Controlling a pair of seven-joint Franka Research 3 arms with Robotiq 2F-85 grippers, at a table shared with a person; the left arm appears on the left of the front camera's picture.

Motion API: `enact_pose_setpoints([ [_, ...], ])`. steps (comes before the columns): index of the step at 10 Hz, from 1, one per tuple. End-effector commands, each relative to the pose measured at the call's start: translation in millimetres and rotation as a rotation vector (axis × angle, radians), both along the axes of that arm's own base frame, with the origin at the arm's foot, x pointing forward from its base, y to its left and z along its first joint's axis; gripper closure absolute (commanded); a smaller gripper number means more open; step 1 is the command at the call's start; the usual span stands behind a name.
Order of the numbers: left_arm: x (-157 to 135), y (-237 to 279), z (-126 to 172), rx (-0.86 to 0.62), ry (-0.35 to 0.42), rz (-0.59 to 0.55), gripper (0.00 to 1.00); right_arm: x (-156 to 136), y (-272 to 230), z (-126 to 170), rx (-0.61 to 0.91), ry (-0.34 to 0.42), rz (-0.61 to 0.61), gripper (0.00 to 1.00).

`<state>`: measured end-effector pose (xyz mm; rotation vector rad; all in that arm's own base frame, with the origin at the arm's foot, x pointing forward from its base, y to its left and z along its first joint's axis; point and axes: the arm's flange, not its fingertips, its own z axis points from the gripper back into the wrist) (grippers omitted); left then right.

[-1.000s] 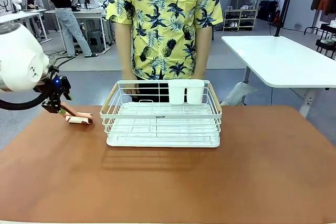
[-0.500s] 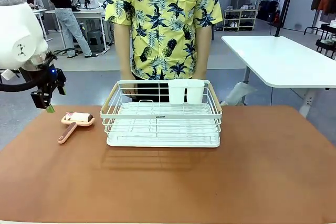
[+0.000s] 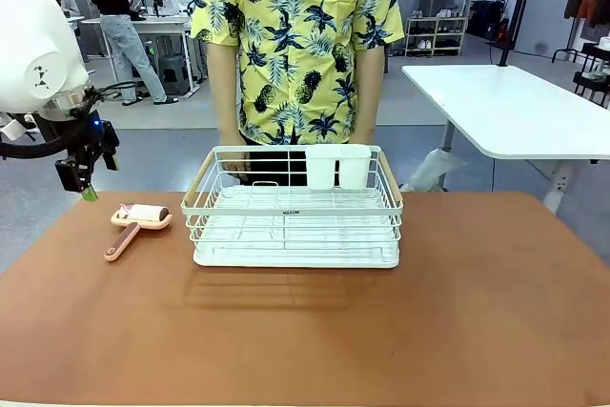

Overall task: Clean the table.
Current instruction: Place the Lint Roller down when the Dish drying rack is positioned in the middle of the table.

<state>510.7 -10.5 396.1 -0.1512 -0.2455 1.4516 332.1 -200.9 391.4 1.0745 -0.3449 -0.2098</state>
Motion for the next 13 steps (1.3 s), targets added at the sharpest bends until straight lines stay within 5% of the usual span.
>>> enact_pose_setpoints([
  [1, -5.6, -0.5, -0.5, 0.005, -0.016, -0.003, 0.00, -1.6, 2.2, 2.0, 0.017, -0.014, -0.004, 0.00],
  [13, -5.6, -0.5, -0.5, 0.005, -0.016, -0.003, 0.00, -1.6, 2.2, 2.0, 0.017, -0.014, -0.004, 0.00],
])
